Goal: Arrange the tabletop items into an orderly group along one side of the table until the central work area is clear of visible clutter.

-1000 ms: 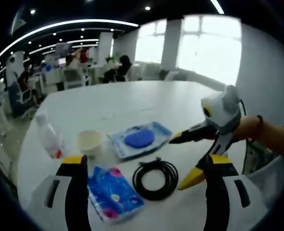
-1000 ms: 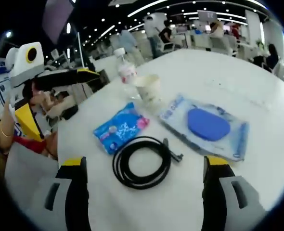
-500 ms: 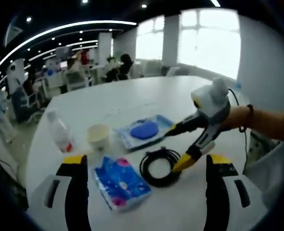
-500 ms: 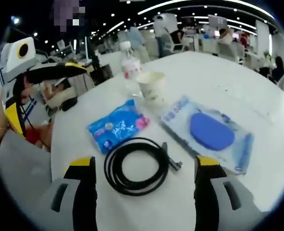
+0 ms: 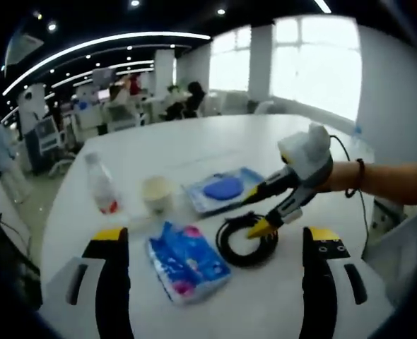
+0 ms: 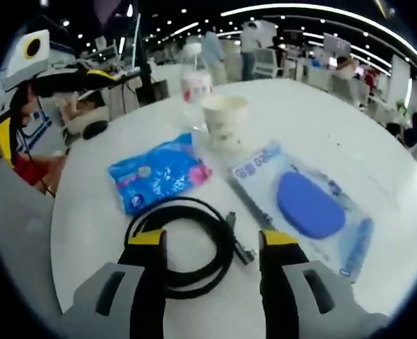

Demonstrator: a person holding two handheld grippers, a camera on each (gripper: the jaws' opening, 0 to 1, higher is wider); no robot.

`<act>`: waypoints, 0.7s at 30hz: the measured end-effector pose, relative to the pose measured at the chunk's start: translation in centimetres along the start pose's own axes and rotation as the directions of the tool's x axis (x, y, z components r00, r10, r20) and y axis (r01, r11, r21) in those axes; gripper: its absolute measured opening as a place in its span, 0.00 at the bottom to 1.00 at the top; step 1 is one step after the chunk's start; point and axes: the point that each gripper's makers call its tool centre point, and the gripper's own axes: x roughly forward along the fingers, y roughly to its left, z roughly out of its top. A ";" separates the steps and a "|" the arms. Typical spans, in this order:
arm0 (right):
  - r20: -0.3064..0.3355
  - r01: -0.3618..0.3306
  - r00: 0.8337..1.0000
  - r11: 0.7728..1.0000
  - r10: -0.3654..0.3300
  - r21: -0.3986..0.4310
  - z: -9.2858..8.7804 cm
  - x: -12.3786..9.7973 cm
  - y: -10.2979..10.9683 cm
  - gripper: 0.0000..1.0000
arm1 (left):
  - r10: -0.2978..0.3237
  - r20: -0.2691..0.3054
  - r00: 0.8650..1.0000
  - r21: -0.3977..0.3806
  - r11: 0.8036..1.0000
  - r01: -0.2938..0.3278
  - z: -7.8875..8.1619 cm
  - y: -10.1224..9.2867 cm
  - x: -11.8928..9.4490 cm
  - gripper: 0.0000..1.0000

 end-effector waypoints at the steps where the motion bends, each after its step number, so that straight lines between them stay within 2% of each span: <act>1: -0.004 -0.001 1.000 1.000 0.001 0.001 -0.1 0.2 0.0 0.49 | 0.002 0.000 1.000 -0.004 1.000 -0.002 0.0 0.1 0.0 0.99; 6: -0.039 -0.013 0.999 1.000 0.011 -0.029 -0.8 0.8 -0.2 0.42 | 0.020 0.020 1.000 0.012 1.000 -0.020 0.3 0.5 -0.1 0.99; 11: -0.042 -0.015 0.999 1.000 0.015 -0.003 -1.0 1.1 -0.6 0.37 | 0.050 0.060 0.997 0.025 0.998 -0.052 1.2 1.3 -0.7 0.99; 19: -0.056 -0.008 0.998 1.000 0.007 -0.025 -1.4 1.6 -0.8 0.32 | 0.057 0.052 0.997 0.008 0.998 -0.057 0.9 1.6 -0.7 0.99; 21: -0.054 0.004 0.999 0.999 -0.007 -0.040 -1.3 1.7 -1.0 0.28 | 0.056 0.051 0.997 0.006 0.998 -0.056 0.9 1.5 -0.7 0.99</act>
